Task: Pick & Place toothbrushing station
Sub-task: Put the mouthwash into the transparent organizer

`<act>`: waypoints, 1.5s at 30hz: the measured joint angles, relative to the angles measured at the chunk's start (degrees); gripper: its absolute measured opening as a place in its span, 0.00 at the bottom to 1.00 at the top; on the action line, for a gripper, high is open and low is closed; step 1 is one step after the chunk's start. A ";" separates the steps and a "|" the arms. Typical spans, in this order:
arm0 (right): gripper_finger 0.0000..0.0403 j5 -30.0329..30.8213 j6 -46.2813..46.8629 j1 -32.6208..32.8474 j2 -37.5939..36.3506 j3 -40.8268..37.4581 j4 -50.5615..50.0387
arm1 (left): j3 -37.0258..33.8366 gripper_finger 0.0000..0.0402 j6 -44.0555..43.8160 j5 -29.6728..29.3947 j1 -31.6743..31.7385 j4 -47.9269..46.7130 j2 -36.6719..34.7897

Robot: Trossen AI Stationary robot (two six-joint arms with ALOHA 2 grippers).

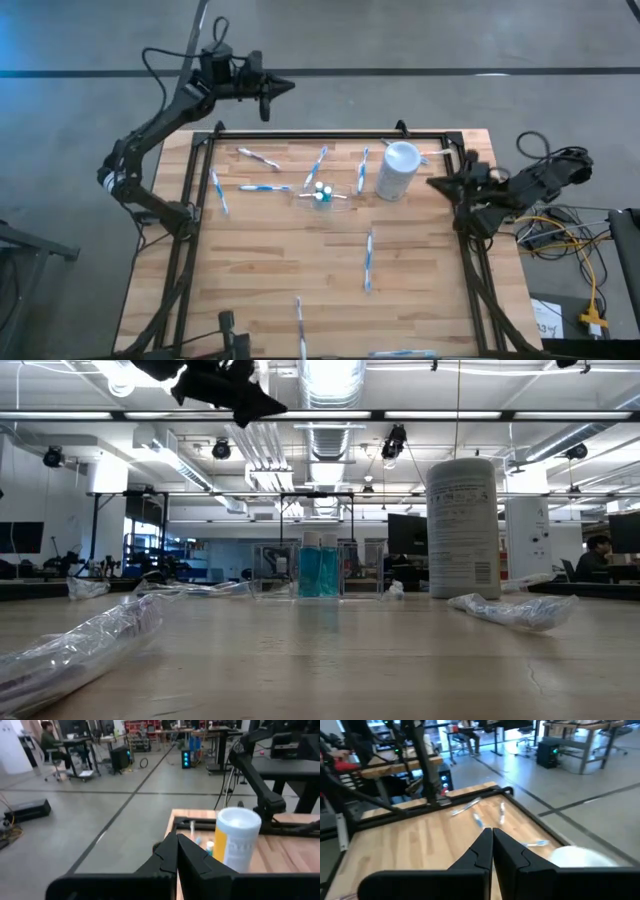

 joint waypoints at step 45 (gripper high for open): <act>0.02 17.54 14.39 -4.06 7.61 34.28 -48.51 | 9.80 0.01 -2.39 -8.41 -1.51 11.52 -0.02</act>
